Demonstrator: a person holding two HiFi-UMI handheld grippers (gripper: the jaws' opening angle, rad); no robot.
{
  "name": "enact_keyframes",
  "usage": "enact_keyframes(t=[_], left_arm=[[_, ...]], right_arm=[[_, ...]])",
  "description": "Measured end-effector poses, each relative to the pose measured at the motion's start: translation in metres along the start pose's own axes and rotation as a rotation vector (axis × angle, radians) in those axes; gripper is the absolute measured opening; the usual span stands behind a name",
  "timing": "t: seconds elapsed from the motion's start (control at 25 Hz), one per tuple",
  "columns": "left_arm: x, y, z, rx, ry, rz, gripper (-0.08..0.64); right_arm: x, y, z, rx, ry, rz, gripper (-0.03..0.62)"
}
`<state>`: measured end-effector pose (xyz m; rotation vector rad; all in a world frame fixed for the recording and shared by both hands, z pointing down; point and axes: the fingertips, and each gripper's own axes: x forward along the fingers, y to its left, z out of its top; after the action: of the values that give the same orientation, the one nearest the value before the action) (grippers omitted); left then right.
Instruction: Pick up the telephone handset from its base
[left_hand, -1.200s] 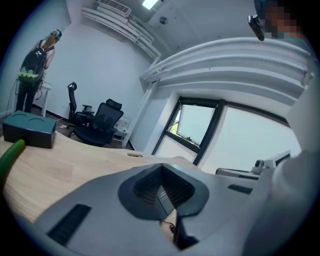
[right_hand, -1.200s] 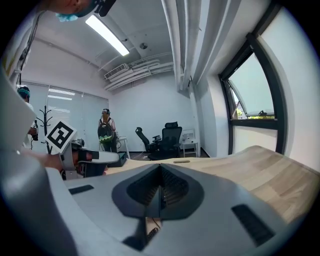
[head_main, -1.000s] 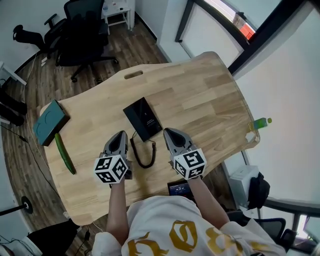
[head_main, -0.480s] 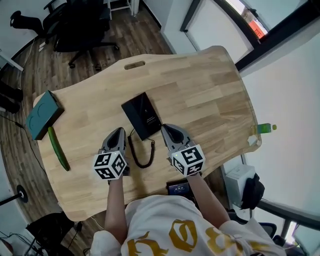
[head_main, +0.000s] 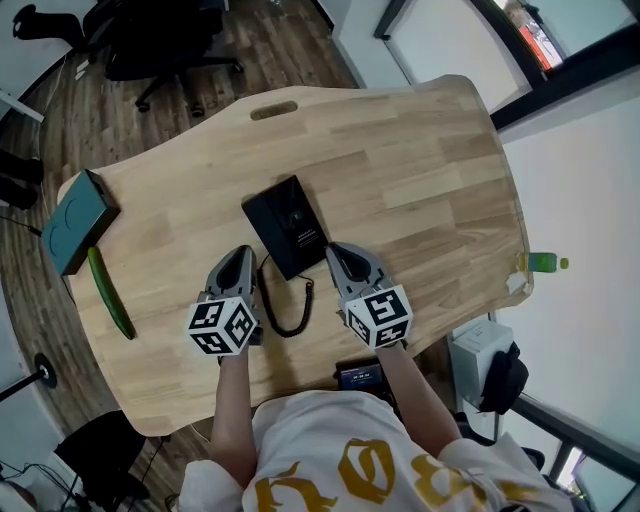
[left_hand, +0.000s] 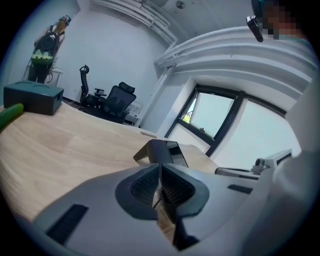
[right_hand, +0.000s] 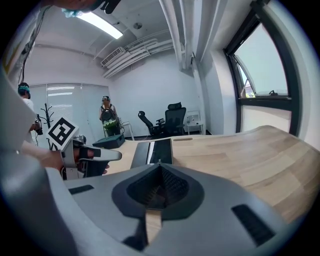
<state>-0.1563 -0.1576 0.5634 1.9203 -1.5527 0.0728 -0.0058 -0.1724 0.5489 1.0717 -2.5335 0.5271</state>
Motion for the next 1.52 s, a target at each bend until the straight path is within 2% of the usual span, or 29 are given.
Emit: enact_keyframes(t=[0.2,0.36,0.44,0.6,0.84,1.04,1.36,1.52], left_arm=[[0.015,0.0,-0.014,-0.046,0.039,-0.022,0.032],[0.027,-0.001,-0.018,-0.178,0.041,-0.086,0.097],[0.032,-0.003,-0.021,-0.217,0.052,-0.117,0.135],[0.039,-0.006,-0.025,-0.226,0.075,-0.144,0.172],[0.047,-0.009,-0.025,-0.214,0.075,-0.151,0.169],[0.048,-0.013,-0.023,-0.205,0.072,-0.163,0.132],[0.042,-0.014,-0.021,-0.298,0.036,-0.194,0.087],[0.041,-0.015,-0.02,-0.316,0.025,-0.217,0.083]], right_arm=[[0.009,-0.007,-0.007,0.011,0.02,0.001,0.005],[0.017,-0.012,-0.015,0.024,0.039,0.007,0.006],[0.02,-0.014,-0.02,0.031,0.051,0.009,0.006],[0.021,-0.02,-0.024,0.032,0.067,-0.001,0.005],[0.022,-0.025,-0.026,0.038,0.07,-0.004,0.006],[0.021,-0.024,-0.03,0.024,0.077,-0.01,0.006],[0.016,-0.024,-0.028,0.005,0.075,-0.016,0.005],[0.015,-0.025,-0.03,0.001,0.08,-0.018,0.006]])
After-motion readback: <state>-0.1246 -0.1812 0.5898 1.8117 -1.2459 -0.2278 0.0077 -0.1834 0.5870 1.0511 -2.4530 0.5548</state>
